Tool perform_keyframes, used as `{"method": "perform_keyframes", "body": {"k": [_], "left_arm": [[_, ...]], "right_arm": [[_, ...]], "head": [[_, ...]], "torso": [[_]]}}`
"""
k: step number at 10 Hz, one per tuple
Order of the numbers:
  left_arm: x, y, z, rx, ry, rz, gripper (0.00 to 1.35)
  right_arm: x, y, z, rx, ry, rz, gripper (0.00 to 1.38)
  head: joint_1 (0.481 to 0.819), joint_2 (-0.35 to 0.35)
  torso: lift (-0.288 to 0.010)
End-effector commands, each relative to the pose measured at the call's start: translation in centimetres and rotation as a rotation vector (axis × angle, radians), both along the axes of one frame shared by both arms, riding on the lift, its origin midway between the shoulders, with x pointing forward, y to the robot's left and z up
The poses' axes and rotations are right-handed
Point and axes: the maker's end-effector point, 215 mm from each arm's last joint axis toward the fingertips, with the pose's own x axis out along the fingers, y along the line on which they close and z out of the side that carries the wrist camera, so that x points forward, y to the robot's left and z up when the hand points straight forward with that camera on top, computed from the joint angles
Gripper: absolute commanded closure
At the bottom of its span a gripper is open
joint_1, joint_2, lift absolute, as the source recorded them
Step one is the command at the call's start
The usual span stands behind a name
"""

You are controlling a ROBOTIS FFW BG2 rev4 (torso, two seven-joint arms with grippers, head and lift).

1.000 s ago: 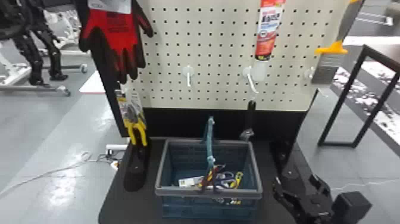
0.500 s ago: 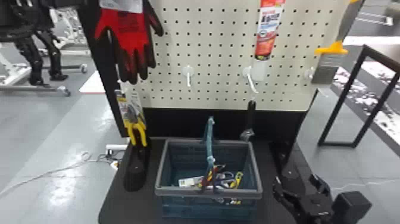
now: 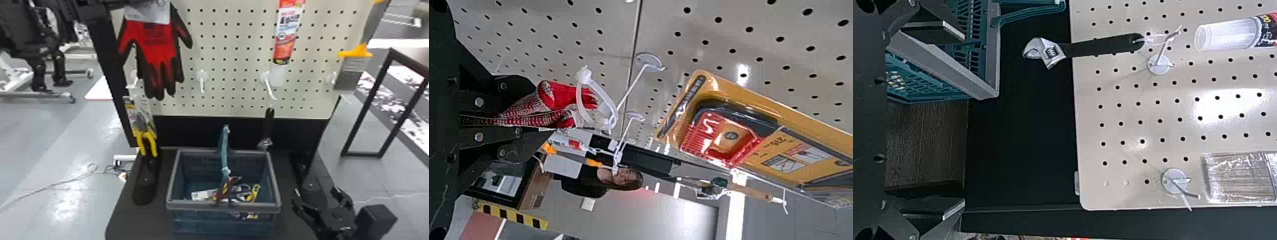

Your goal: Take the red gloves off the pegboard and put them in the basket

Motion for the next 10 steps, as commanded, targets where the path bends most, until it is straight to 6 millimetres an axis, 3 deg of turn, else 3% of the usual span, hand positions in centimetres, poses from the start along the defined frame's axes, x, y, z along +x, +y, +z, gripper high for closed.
{"method": "perform_keyframes", "body": {"k": [1, 4, 7, 10], "left_arm": [[0.2, -0.4, -1.7, -0.018, 0.029, -0.001, 1.21], [0.4, -1.2, -4.5, -0.059, 0.085, -0.017, 1.21], [0.6, -3.8, -8.2, -0.100, 0.139, -0.069, 1.21], [0.8, -5.0, -10.8, -0.066, 0.164, -0.077, 1.21]], "right_arm": [[0.0, 0.1, -0.1, 0.002, 0.001, 0.001, 0.14], [0.2, 0.5, 0.0, 0.003, 0.000, 0.006, 0.14], [0.4, 0.7, 0.0, 0.005, 0.000, 0.010, 0.14], [0.4, 0.8, 0.0, 0.006, -0.003, 0.009, 0.14]], "head": [[0.549, 0.000], [0.549, 0.000], [0.549, 0.000], [0.549, 0.000]], "torso": [[-0.100], [-0.100], [-0.100], [-0.100]]}}
